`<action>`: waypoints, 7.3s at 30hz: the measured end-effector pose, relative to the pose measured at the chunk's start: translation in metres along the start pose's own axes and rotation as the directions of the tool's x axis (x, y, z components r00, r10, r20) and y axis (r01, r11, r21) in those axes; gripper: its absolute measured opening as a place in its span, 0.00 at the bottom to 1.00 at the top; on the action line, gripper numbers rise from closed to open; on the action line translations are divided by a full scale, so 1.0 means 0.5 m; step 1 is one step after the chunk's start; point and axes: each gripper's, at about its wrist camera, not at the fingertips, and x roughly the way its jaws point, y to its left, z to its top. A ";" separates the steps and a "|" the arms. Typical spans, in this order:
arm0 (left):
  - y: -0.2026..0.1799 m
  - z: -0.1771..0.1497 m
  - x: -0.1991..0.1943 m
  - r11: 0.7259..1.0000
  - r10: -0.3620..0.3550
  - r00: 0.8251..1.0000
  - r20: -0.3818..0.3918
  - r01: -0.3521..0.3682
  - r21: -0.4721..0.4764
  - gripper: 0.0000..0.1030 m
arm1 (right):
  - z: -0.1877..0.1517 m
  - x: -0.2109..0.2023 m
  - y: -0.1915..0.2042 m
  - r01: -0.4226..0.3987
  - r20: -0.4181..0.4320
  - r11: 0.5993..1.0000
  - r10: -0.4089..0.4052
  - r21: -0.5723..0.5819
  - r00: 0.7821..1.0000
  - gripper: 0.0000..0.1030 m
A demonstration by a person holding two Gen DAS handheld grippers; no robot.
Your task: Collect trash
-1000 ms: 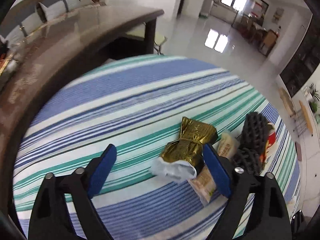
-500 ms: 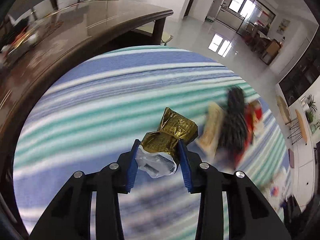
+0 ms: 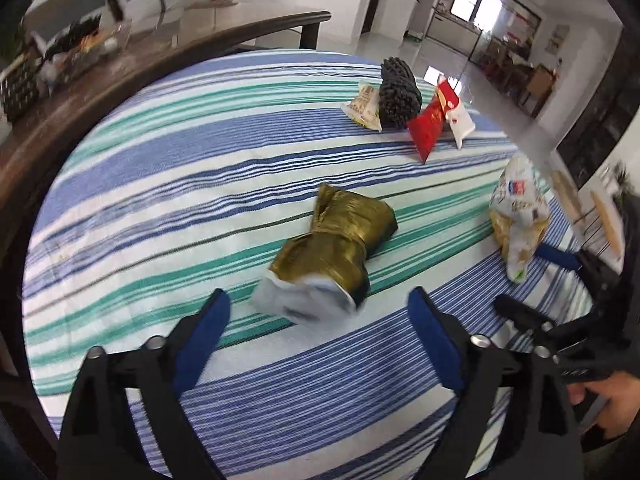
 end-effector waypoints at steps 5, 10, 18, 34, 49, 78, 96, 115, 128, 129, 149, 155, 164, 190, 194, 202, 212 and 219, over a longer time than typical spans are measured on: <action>-0.016 -0.003 0.023 0.992 0.089 0.996 -0.001 -0.089 0.088 0.92 | 0.004 -0.013 -0.033 0.019 0.010 0.992 -0.020 0.126 1.000 0.95; -0.010 -0.005 0.024 0.993 0.083 0.996 -0.010 -0.082 0.085 0.93 | -0.012 -0.026 -0.108 0.189 -0.054 0.965 -0.183 0.179 0.982 0.94; 0.011 -0.007 -0.002 0.999 0.023 1.000 -0.010 -0.023 0.038 0.93 | -0.032 -0.117 -0.100 0.030 -0.023 0.985 -0.027 0.168 0.999 0.94; -0.017 0.032 0.018 0.993 -0.029 0.999 0.013 0.027 0.117 0.60 | 0.138 -0.002 -0.057 -0.123 -0.218 0.989 0.138 0.080 0.966 0.48; -0.080 -0.003 -0.043 0.986 -0.119 0.991 0.067 0.110 0.125 0.41 | 0.021 -0.170 -0.129 -0.187 -0.020 0.961 0.195 0.203 0.981 0.38; -0.835 -0.060 0.090 0.859 -0.388 0.905 -0.173 0.424 0.289 0.42 | -0.317 -0.260 -0.667 0.044 0.024 0.708 -0.086 0.705 0.996 0.38; -0.919 -0.095 0.251 0.880 -0.310 0.922 -0.234 0.371 0.296 0.74 | -0.364 -0.267 -0.765 0.019 0.091 0.633 -0.140 0.774 0.986 0.74; -0.491 -0.075 -0.035 0.961 -0.044 0.994 0.097 0.015 0.275 0.93 | -0.224 -0.283 -0.389 0.159 0.260 0.927 -0.255 0.341 0.931 0.88; -0.315 -0.061 -0.005 0.990 0.034 0.997 0.065 -0.042 0.131 0.93 | -0.080 -0.162 -0.179 0.130 0.115 0.975 -0.152 0.179 0.982 0.88; -0.300 -0.061 0.003 0.993 0.039 0.998 0.051 -0.045 0.113 0.93 | -0.070 -0.151 -0.171 0.133 0.082 0.975 -0.150 0.176 0.985 0.89; -0.125 0.024 0.005 0.995 -0.040 0.998 0.057 0.045 -0.092 0.94 | -0.004 -0.018 -0.123 0.107 -0.007 0.983 -0.107 0.148 0.994 0.95; -0.083 0.169 0.077 0.995 0.059 0.998 0.004 -0.059 0.085 0.92 | -0.006 -0.019 -0.125 0.108 -0.008 0.983 -0.108 0.147 0.994 0.95; -0.091 0.284 0.223 0.977 0.021 0.999 -0.025 -0.015 0.213 0.86 | -0.008 -0.021 -0.126 0.109 -0.008 0.983 -0.109 0.147 0.994 0.95; -0.012 0.050 0.037 0.995 0.077 0.997 0.015 -0.078 0.055 0.79 | -0.008 -0.023 -0.134 0.084 -0.001 0.984 -0.085 0.157 0.996 0.96; -0.028 0.052 0.054 0.988 0.121 0.992 0.034 -0.124 0.089 0.89 | 0.025 -0.012 -0.161 0.017 -0.011 0.998 -0.017 0.068 1.000 0.95; -0.017 0.050 0.062 0.992 0.114 0.993 0.025 -0.115 0.049 0.96 | 0.206 0.077 -0.234 -0.085 0.021 0.995 0.086 -0.053 0.996 0.91; -0.014 0.053 0.065 0.993 0.110 0.994 0.025 -0.111 0.051 0.96 | 0.322 0.181 -0.243 -0.339 -0.021 0.940 0.338 -0.044 0.941 0.54; -0.014 0.055 0.066 0.992 0.110 0.994 0.025 -0.112 0.051 0.96 | 0.260 0.067 -0.221 -0.286 -0.041 0.958 0.286 -0.002 0.957 0.35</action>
